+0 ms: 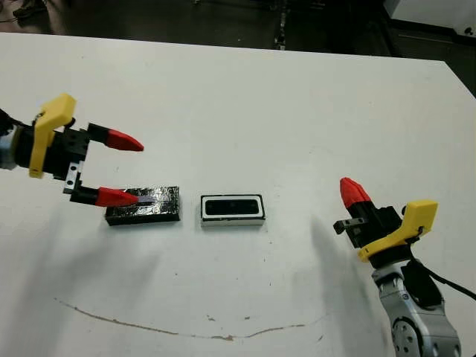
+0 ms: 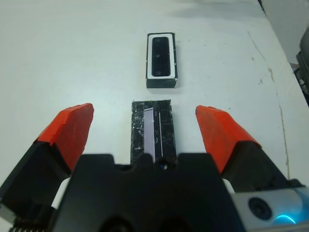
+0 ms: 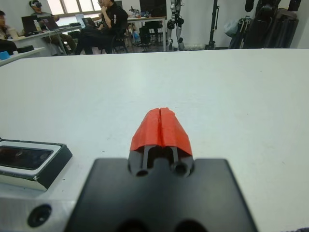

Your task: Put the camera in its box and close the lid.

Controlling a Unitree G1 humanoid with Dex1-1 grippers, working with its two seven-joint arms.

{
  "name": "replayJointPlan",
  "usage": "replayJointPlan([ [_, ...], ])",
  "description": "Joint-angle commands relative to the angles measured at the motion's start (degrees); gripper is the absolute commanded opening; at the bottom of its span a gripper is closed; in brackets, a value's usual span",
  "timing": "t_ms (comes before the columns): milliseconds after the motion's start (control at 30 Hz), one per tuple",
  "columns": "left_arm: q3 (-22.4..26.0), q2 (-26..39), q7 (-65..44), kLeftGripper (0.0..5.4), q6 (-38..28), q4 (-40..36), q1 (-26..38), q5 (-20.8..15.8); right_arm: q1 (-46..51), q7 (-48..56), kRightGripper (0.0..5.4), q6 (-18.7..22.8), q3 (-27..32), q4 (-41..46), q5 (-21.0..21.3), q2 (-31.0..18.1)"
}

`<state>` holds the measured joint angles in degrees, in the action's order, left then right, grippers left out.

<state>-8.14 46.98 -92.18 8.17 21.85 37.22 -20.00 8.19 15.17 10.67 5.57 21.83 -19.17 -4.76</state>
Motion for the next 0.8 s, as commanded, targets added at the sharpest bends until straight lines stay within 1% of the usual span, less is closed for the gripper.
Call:
replayJointPlan([
  [33, -0.3, -1.0, 0.0, 5.40, -0.9, -0.6, -1.6, 0.5, 0.4, -0.4, 0.02, -0.6, 0.2, -0.6, 0.5, -0.5],
  [200, -0.1, -2.0, 0.3, 5.40, -2.2, -1.6, -3.9, 1.1, 0.3, 0.0, 0.02, -0.8, 0.3, -0.8, 0.1, -0.6],
  [300, -0.5, -2.4, -0.2, 5.40, -0.5, -1.5, -4.8, 0.3, 0.2, 0.1, 0.02, 0.1, 0.5, -0.6, -1.2, -0.3],
  [533, -0.3, -3.6, -0.1, 5.40, -2.4, -1.5, -6.9, 0.7, 0.3, -0.4, 0.02, 1.6, 0.5, 0.0, -2.5, -0.6],
  [600, -0.5, -3.7, -0.2, 5.40, -3.3, -1.6, -7.1, 1.3, 0.3, -0.2, 0.02, 1.7, 0.6, 0.0, -3.0, -0.6],
  [733, -0.6, -3.7, 2.0, 5.40, -6.4, -2.5, -8.2, 3.6, 0.3, 0.1, 0.02, 1.2, 0.5, -0.4, -3.1, -1.0],
  [800, -0.8, -4.0, 1.8, 5.40, -6.6, -2.1, -8.1, 3.9, 0.2, 0.5, 0.02, 1.1, 0.5, -0.6, -3.5, -1.0],
])
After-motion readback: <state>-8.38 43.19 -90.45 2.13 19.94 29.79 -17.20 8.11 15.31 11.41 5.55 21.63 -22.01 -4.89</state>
